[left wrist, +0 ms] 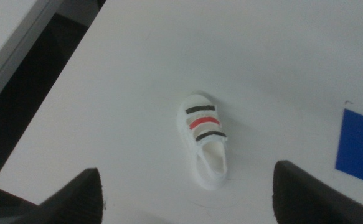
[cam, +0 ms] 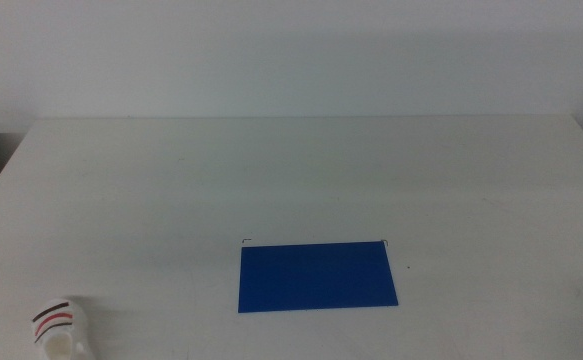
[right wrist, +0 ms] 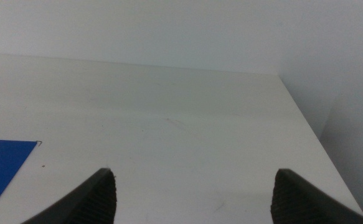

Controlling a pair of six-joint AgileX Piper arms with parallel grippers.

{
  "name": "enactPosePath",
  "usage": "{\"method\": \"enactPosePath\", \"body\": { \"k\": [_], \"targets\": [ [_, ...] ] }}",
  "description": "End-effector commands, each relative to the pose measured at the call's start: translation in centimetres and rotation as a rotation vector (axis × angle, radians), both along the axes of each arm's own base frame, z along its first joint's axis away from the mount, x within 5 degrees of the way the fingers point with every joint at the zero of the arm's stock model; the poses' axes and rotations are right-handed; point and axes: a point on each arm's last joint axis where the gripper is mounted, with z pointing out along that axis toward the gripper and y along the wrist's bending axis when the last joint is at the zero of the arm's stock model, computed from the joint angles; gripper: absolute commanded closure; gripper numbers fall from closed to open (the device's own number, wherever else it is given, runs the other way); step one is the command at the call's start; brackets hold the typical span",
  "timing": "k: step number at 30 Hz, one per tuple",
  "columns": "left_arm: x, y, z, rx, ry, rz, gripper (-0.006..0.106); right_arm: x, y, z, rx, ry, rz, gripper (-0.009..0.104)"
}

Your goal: Use one arm to grab the shoe from the table and place it on the mat.

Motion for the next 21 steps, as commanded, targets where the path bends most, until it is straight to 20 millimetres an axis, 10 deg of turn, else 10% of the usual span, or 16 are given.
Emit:
{"method": "enactPosePath", "body": {
  "k": [1, 21],
  "targets": [
    [0.3, 0.2, 0.2, 0.010, 0.046, 0.021, 0.007, -0.1, 0.0, 0.7, -0.018, -0.098, -0.005, 0.031],
    [7.0, -0.8, -3.0, -0.134, 0.324, 0.047, 0.007, -0.1, 0.0, 0.7, -0.018, -0.098, -0.005, 0.031]
  ]
}}
